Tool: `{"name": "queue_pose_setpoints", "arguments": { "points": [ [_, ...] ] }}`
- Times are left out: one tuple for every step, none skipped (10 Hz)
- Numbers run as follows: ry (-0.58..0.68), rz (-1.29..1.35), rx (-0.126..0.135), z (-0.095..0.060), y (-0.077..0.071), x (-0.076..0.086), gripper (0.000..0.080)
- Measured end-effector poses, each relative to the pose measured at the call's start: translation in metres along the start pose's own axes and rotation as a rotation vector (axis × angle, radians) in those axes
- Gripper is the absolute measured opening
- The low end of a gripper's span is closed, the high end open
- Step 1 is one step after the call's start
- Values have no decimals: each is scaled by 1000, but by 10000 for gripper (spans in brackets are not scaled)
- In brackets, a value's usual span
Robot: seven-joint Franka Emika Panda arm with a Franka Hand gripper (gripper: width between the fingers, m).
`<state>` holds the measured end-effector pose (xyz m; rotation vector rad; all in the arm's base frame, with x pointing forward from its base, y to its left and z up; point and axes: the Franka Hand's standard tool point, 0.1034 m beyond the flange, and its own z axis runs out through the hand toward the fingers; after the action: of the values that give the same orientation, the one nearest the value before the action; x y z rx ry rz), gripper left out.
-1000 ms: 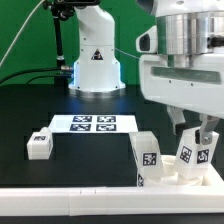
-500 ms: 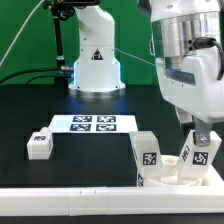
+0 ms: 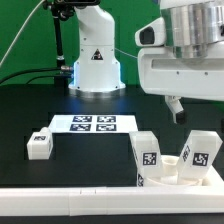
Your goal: Assemble stool
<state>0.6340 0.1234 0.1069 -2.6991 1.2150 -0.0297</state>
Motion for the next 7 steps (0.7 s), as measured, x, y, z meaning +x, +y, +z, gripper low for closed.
{"name": "queue_pose_setpoints", "arguments": {
  "points": [
    [2, -58, -5, 1, 2, 0, 649],
    [2, -146, -6, 1, 2, 0, 649],
    [2, -223, -6, 2, 2, 1, 649],
    [11, -378, -21, 2, 3, 1, 649],
    [29, -644, -53, 4, 2, 2, 649],
    [31, -837, -62, 8, 1, 2, 649],
    [26, -973, -79, 10, 0, -2, 649]
  ]
}}
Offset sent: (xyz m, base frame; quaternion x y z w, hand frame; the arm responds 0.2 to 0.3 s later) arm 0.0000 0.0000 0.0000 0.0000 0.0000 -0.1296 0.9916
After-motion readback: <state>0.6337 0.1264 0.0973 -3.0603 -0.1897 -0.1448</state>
